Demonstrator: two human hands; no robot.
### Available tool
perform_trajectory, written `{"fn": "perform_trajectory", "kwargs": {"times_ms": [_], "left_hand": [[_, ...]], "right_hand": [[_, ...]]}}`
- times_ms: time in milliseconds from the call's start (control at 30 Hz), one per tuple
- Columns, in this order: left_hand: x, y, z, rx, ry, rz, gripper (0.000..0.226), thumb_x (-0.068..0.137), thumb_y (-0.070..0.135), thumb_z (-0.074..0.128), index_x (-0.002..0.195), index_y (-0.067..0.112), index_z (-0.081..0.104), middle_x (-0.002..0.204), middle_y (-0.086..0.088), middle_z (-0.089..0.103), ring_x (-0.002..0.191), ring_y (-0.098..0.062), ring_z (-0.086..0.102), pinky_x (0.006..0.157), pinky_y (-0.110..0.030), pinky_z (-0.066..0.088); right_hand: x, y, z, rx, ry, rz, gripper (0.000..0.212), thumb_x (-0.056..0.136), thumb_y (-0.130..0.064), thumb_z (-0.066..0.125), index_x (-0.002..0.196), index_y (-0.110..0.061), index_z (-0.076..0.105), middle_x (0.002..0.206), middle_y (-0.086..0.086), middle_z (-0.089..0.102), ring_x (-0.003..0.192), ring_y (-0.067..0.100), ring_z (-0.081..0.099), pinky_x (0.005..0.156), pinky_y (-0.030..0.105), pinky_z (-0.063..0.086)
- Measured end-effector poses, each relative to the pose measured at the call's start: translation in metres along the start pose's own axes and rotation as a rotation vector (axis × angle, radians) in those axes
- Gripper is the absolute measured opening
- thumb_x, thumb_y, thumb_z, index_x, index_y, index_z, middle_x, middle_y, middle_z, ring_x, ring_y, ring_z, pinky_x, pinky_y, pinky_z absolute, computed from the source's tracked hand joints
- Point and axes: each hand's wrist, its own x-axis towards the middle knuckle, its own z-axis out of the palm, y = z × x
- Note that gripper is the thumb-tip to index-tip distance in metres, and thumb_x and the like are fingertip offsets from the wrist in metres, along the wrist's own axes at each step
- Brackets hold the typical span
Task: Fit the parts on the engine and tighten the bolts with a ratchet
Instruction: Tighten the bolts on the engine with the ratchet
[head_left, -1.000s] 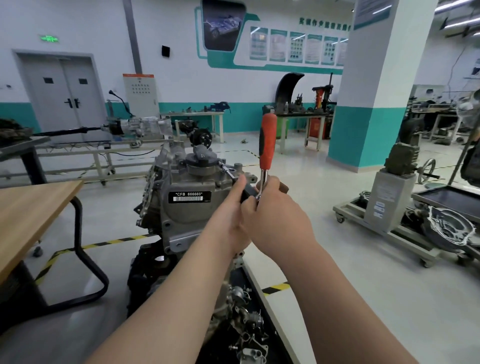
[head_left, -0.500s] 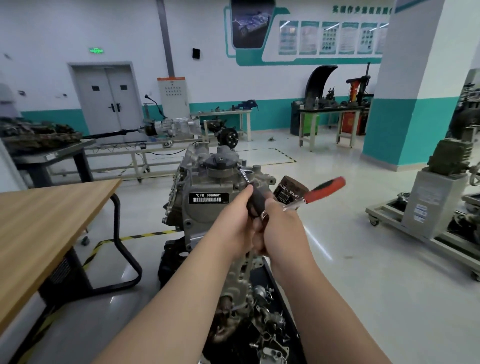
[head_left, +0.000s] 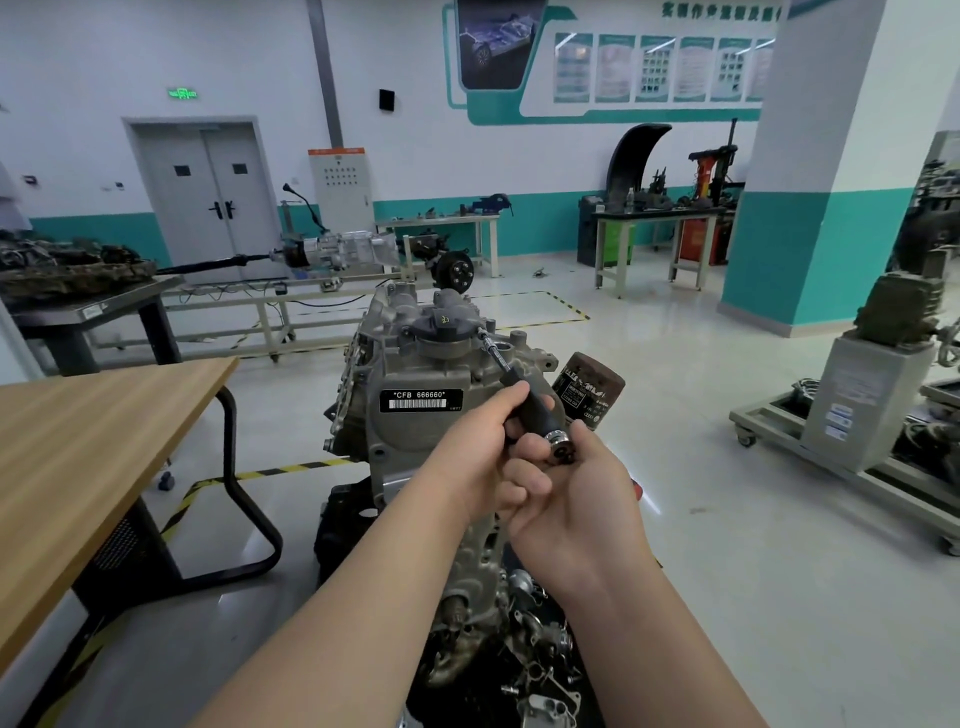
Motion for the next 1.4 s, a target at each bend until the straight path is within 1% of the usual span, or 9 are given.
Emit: {"fn": "perform_trajectory", "kwargs": {"times_ms": [233,300,400,600,700,933,1067,1167,1400], "left_hand": [[0.007,-0.001,0.002,-0.003,-0.004,0.067,0.038,0.094,0.049,0.048,0.089,0.016,0.067,0.039,0.0,0.046,0.038,-0.019,0.039,0.041,-0.02,0.028],[0.009,-0.001,0.001,-0.08,-0.001,0.121,0.042,0.096,0.04,0.049,0.103,0.004,0.068,0.074,-0.005,0.065,0.067,-0.026,0.044,0.06,-0.025,0.037],[0.012,-0.001,0.0,-0.123,0.013,0.118,0.039,0.097,0.035,0.051,0.105,0.004,0.072,0.105,-0.011,0.049,0.097,-0.025,0.034,0.085,-0.03,0.035],[0.013,-0.002,-0.003,-0.127,-0.04,0.071,0.038,0.094,0.032,0.056,0.058,0.022,0.063,0.052,0.007,0.058,0.047,-0.007,0.055,0.05,-0.022,0.041],[0.009,-0.003,0.0,-0.185,-0.045,0.054,0.03,0.094,0.034,0.057,0.07,0.019,0.067,0.058,0.005,0.061,0.055,-0.009,0.058,0.056,-0.021,0.044],[0.007,-0.01,0.001,-0.3,0.004,0.071,0.049,0.096,0.048,0.049,0.113,0.007,0.069,0.13,-0.012,0.063,0.127,-0.026,0.054,0.115,-0.039,0.033],[0.004,-0.012,-0.001,-0.283,-0.003,0.088,0.046,0.094,0.049,0.048,0.091,0.014,0.077,0.082,-0.003,0.07,0.076,-0.017,0.065,0.076,-0.028,0.052],[-0.003,-0.011,-0.003,-0.209,-0.043,0.041,0.048,0.094,0.056,0.044,0.085,0.025,0.08,0.04,0.006,0.042,0.029,-0.011,0.042,0.039,-0.009,0.032],[-0.007,-0.009,-0.001,-0.202,-0.049,0.036,0.042,0.092,0.058,0.049,0.084,0.026,0.075,0.039,0.01,0.039,0.024,-0.005,0.036,0.029,-0.007,0.017]], "right_hand": [[0.004,-0.001,-0.003,-0.816,0.177,-0.321,0.037,0.101,-0.038,0.038,0.09,-0.008,0.058,0.055,0.001,0.051,0.043,0.018,0.044,0.054,0.034,0.039],[0.002,-0.008,-0.001,-1.101,0.19,-0.449,0.027,0.101,-0.034,0.04,0.107,-0.011,0.053,0.074,0.001,0.061,0.059,0.017,0.054,0.06,0.03,0.041],[-0.001,-0.015,0.004,-1.576,0.187,-0.565,0.025,0.101,-0.036,0.037,0.12,-0.019,0.037,0.09,0.0,0.065,0.073,0.015,0.061,0.054,0.028,0.042],[-0.005,-0.012,0.01,-2.254,0.272,-0.792,0.039,0.102,-0.04,0.029,0.132,-0.018,0.017,0.079,-0.004,0.053,0.064,0.023,0.049,0.044,0.028,0.025],[-0.002,-0.013,0.007,-2.151,0.22,-0.768,0.035,0.101,-0.039,0.03,0.129,-0.02,0.021,0.078,-0.005,0.052,0.067,0.022,0.05,0.047,0.029,0.028],[0.003,-0.01,-0.002,-1.366,0.111,-0.494,0.023,0.1,-0.037,0.041,0.122,-0.028,0.043,0.104,-0.005,0.063,0.087,0.012,0.06,0.068,0.023,0.044],[0.004,0.0,-0.002,-0.948,0.113,-0.36,0.025,0.1,-0.034,0.042,0.089,-0.017,0.057,0.065,0.002,0.056,0.051,0.017,0.047,0.062,0.039,0.041],[-0.002,0.001,0.001,-0.531,0.023,-0.177,0.035,0.103,-0.033,0.04,0.08,-0.016,0.061,0.057,0.002,0.045,0.038,0.014,0.034,0.044,0.029,0.036],[-0.006,-0.001,0.005,-0.159,-0.02,-0.031,0.025,0.104,-0.032,0.039,0.109,-0.027,0.062,0.058,0.001,0.044,0.036,0.012,0.031,0.036,0.022,0.035]]}}
